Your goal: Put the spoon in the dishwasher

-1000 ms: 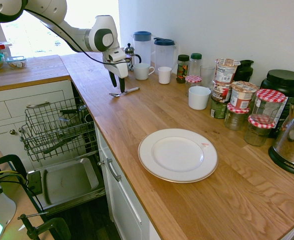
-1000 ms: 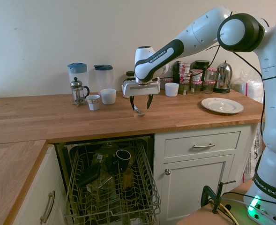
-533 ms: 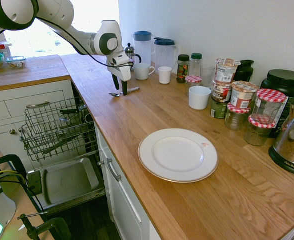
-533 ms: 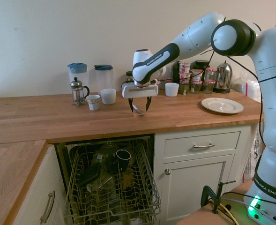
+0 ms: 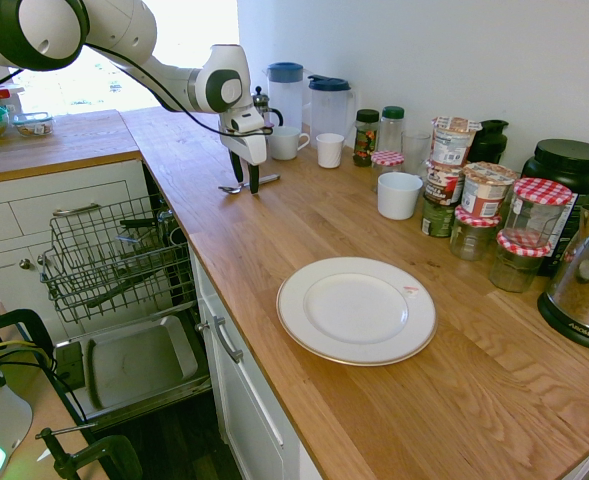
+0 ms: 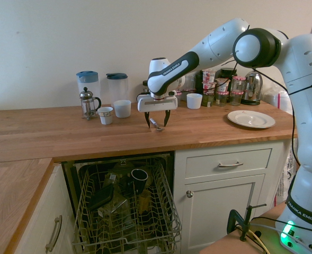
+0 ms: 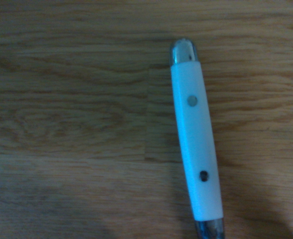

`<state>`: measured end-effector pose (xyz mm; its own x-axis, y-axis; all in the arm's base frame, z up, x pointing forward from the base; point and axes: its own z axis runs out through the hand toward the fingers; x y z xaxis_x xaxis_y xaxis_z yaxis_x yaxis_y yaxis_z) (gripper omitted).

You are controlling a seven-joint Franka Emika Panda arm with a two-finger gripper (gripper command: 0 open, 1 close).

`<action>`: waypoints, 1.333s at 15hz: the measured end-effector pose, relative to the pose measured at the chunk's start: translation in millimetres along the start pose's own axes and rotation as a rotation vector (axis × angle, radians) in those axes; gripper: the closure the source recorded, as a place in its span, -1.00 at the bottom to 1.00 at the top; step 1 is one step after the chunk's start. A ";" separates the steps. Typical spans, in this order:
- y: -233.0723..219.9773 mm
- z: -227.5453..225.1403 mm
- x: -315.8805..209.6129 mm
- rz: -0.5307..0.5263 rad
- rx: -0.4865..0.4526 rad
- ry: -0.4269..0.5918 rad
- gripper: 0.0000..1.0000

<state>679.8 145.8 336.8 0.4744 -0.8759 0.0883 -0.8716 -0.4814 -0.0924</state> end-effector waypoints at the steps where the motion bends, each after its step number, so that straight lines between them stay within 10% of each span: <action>1: 0.0 0.0 0.1 -0.001 0.000 -0.002 1.00; 20: 1.0 0.1 2.2 -0.019 -0.011 -0.086 1.00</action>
<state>680.0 143.4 336.8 0.4993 -0.8664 0.0040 -0.8634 -0.4979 -0.0810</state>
